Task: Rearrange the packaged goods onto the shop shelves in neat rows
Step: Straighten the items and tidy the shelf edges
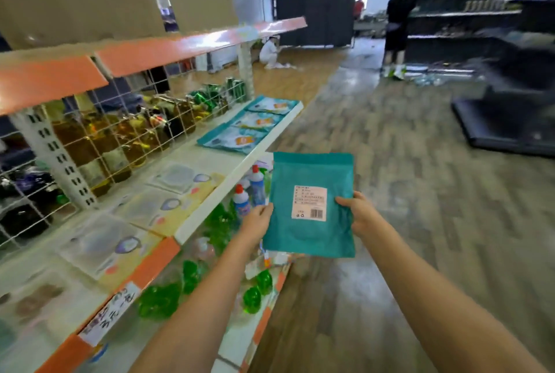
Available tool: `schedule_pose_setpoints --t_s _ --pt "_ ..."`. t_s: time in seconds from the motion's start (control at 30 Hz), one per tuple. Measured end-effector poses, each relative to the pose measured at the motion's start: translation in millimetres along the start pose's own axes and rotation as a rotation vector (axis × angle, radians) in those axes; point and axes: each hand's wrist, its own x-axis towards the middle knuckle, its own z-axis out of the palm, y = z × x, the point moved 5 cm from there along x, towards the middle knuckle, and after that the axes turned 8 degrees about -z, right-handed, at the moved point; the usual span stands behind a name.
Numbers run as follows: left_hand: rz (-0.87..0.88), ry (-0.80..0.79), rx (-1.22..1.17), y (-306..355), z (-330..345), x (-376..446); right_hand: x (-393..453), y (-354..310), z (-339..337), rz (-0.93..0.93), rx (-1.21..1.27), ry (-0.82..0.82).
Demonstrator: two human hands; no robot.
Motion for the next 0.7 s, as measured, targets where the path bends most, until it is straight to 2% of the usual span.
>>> schedule_pose_setpoints --t_s 0.07,0.13,0.2,0.37,0.47,0.6,0.7 --pt "-0.138 -0.220 -0.428 4 23 10 9 -6 -11 -0.015 0.015 0.051" --pt "-0.217 -0.432 -0.625 5 44 13 12 -12 -19 -0.028 0.024 0.094" --pt "-0.222 -0.515 -0.603 -1 59 24 16 -14 -28 -0.037 0.023 0.131" --pt "-0.213 -0.554 -0.576 -7 84 38 13 -13 -50 -0.051 -0.025 0.215" --pt "-0.155 -0.527 -0.570 -5 94 36 12 -6 -61 -0.051 -0.105 0.291" --pt "-0.064 -0.308 -0.401 2 97 40 4 -8 -68 -0.053 -0.300 0.390" --pt "0.007 -0.102 -0.068 16 96 36 4 -7 -52 -0.048 -0.362 0.237"
